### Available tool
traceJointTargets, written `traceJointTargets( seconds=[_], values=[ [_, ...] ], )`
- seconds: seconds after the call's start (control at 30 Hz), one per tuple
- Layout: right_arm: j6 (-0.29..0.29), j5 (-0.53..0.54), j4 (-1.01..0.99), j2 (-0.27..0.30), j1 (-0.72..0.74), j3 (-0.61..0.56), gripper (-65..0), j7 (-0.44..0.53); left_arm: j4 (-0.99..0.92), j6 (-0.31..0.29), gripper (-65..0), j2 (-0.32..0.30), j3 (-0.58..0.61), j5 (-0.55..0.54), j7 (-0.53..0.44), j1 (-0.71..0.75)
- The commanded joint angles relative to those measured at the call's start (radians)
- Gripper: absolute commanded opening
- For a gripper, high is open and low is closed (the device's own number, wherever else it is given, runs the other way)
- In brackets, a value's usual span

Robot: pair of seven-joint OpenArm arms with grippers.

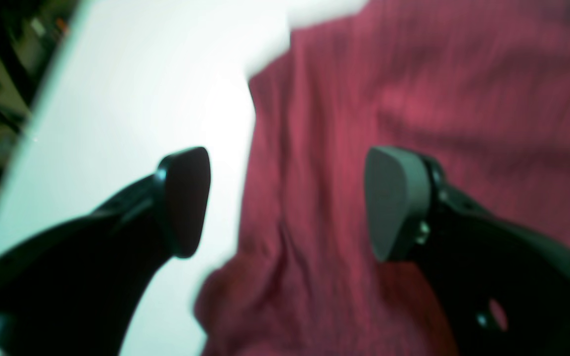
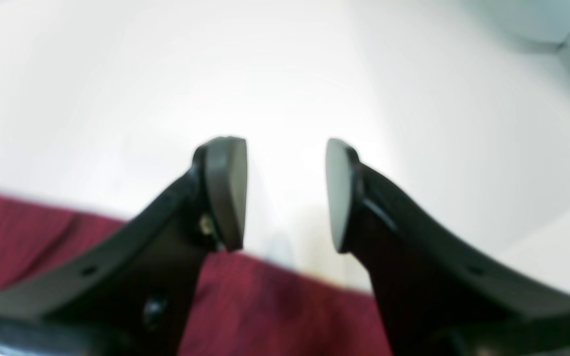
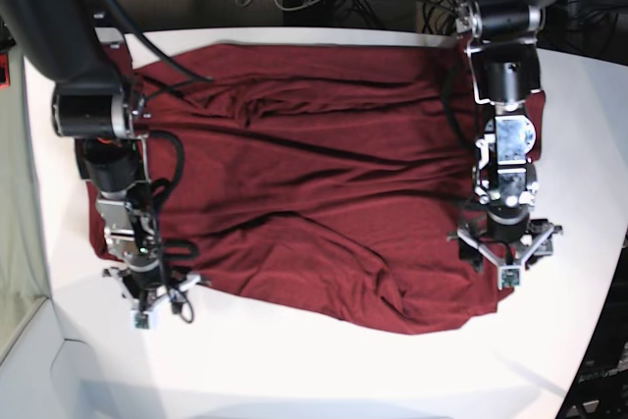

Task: Layout the t-shirt on the table in an organized manner, then fold the t-shirt properly
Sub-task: 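Slide both grippers along the shirt sides toward the hem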

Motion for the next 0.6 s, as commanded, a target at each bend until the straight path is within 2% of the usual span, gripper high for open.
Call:
traceJointTargets(
  seconds=[0.0, 0.17, 0.3, 0.47, 0.57],
  values=[
    [0.021, 0.003, 0.017, -0.011, 0.043, -0.015, -41.8, 0.021, 0.049, 0.007, -17.9, -0.008, 0.0, 0.004, -0.016, -0.006],
    [0.021, 0.003, 0.017, -0.05, 0.037, -0.115, -41.8, 0.009, 0.146, 0.007, -17.9, -0.006, 0.002, 0.009, -0.013, 0.089],
    [0.021, 0.005, 0.026, -0.06, 0.003, -0.112, -41.8, 0.015, 0.146, 0.005, -17.9, -0.006, 0.002, 0.006, -0.013, 0.155],
    [0.02, 0.009, 0.241, -0.007, -0.109, -0.112, -41.9, 0.006, 0.146, 0.005, -17.9, -0.006, 0.002, 0.006, -0.015, 0.181],
    [0.02, 0.009, 0.459, 0.052, -0.253, -0.111, -41.9, 0.004, 0.146, 0.005, -17.9, -0.008, 0.002, 0.007, -0.013, 0.183]
  ],
)
